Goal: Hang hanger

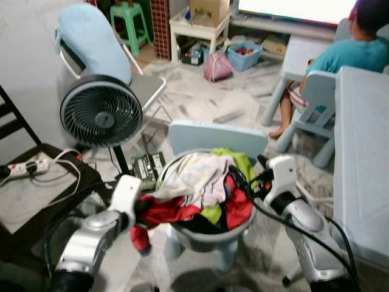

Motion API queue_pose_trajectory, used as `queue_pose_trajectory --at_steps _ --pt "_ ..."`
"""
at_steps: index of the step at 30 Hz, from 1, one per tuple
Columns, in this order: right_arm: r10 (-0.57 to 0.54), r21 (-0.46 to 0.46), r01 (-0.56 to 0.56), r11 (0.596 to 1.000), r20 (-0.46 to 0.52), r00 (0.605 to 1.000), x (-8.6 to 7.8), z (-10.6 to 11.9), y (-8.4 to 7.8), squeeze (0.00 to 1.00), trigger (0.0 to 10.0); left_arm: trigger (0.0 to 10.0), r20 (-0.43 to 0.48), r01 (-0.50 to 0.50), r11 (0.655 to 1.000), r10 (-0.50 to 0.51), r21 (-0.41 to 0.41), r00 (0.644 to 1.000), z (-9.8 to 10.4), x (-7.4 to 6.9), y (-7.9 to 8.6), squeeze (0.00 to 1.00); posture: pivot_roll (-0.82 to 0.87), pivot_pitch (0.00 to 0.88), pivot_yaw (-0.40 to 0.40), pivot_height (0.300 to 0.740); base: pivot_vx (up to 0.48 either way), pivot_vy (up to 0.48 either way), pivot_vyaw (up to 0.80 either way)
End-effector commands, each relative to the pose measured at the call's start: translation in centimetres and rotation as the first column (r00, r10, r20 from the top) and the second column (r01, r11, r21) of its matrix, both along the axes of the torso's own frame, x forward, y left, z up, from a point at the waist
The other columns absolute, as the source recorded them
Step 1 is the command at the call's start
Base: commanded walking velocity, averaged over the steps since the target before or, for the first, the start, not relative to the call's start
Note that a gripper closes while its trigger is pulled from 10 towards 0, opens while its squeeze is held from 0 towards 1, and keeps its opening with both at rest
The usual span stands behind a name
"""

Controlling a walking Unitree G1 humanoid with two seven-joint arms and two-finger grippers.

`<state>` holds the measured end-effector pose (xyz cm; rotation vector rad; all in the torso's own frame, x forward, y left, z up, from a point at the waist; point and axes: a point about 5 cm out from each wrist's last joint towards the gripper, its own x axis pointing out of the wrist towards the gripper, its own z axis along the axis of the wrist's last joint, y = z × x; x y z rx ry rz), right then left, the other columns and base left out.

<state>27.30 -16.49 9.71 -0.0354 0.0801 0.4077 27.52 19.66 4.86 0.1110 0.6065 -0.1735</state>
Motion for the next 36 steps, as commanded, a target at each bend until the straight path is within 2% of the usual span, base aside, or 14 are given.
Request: queue_pose_trajectory --at_steps 1,2,5,6,7,8,12,16,21,24,25,28,32,36 --pt "0.005 -0.003 -0.005 1.0 0.023 1.0 -0.1 0.4 0.2 0.0 10.0 4.6 0.018 -0.03 0.999 0.03 0.037 0.999 0.1 0.5 1.0 0.0 -0.02 0.059 -0.013 0.74 0.0 0.0 0.0" --pt "0.006 -0.002 -0.006 1.0 0.023 1.0 -0.1 0.4 0.2 0.0 10.0 10.0 0.015 -0.031 0.999 0.031 0.035 0.999 0.0 0.6 1.1 0.0 -0.02 0.059 -0.013 0.74 0.0 0.0 0.0" --pt "0.009 -0.002 -0.009 1.0 0.021 1.0 -0.2 0.4 0.3 0.0 10.0 10.0 0.004 0.004 0.999 -0.004 0.045 1.0 -0.4 1.3 0.8 0.0 -0.02 0.063 -0.014 0.74 0.0 0.0 0.0" --pt "0.01 -0.004 -0.01 1.0 0.019 1.0 -0.3 0.4 0.3 0.0 10.0 10.0 0.009 0.013 0.998 -0.014 0.054 1.0 -0.6 1.8 0.6 0.11 -0.02 0.063 -0.014 0.74 0.0 0.0 0.0" --pt "0.01 -0.004 -0.01 1.0 0.019 1.0 -0.3 0.4 0.3 0.0 10.0 10.0 0.009 0.013 0.998 -0.014 0.054 1.0 -0.6 1.8 0.6 0.11 -0.02 0.063 -0.014 0.74 0.0 0.0 0.0" --pt "0.009 -0.005 -0.009 1.0 0.019 1.0 -0.4 0.4 0.3 0.0 10.0 10.0 0.012 0.011 0.999 -0.012 0.054 1.0 -0.8 2.4 0.3 1.0 -0.03 0.064 -0.012 0.74 0.0 0.0 0.0" --pt "0.005 -0.006 -0.005 1.0 0.022 1.0 -0.4 0.5 0.3 0.0 10.0 10.0 0.009 0.02 0.999 -0.02 0.03 1.0 -1.1 2.9 -0.1 1.0 -0.04 0.065 -0.011 0.74 0.0 0.0 0.0" --pt "-0.002 -0.011 0.002 1.0 0.021 1.0 -0.6 0.5 0.0 0.0 10.0 10.0 0.019 0.05 0.998 -0.051 0.047 0.999 -1.2 3.5 -0.5 1.0 -0.05 0.066 -0.011 0.74 0.0 0.0 0.0" --pt "-0.005 -0.013 0.005 1.0 0.021 1.0 -0.6 0.5 0.0 0.0 10.0 10.0 0.0 0.089 0.995 -0.09 0.054 0.996 -1.8 3.5 -0.5 1.0 -0.05 0.069 -0.008 0.74 0.0 0.0 0.0" --pt "-0.006 -0.013 0.006 1.0 0.02 1.0 -0.6 0.5 0.1 0.0 10.0 10.0 -0.042 0.192 0.969 -0.188 0.154 0.981 -2.4 3.0 -0.1 1.0 -0.04 0.069 -0.007 0.74 0.0 0.0 0.0" --pt "-0.005 -0.013 0.005 1.0 0.02 1.0 -0.6 0.5 0.1 0.0 10.0 10.0 -0.058 0.204 0.96 -0.196 0.192 0.979 -2.7 2.8 0.5 1.0 -0.04 0.069 -0.007 0.74 0.0 0.0 0.0" --pt "-0.004 -0.013 0.004 1.0 0.019 1.0 -0.6 0.5 0.2 0.0 10.0 10.0 -0.059 0.187 0.954 -0.179 0.232 0.982 -2.8 2.7 1.2 1.0 -0.04 0.067 -0.008 0.74 0.0 0.0 0.0" --pt "0.0 -0.012 0.0 1.0 0.02 1.0 -0.5 0.5 0.3 0.0 10.0 10.0 -0.058 0.189 0.954 -0.18 0.235 0.982 -2.9 2.7 1.3 1.0 -0.04 0.064 -0.008 0.74 0.0 0.0 0.0" --pt "0.005 -0.018 -0.005 1.0 0.026 1.0 -0.5 0.6 0.4 0.0 10.0 10.0 0.008 0.161 0.959 -0.168 0.235 0.986 -2.4 3.3 1.1 1.0 -0.04 0.064 -0.008 0.74 0.0 0.0 0.0"
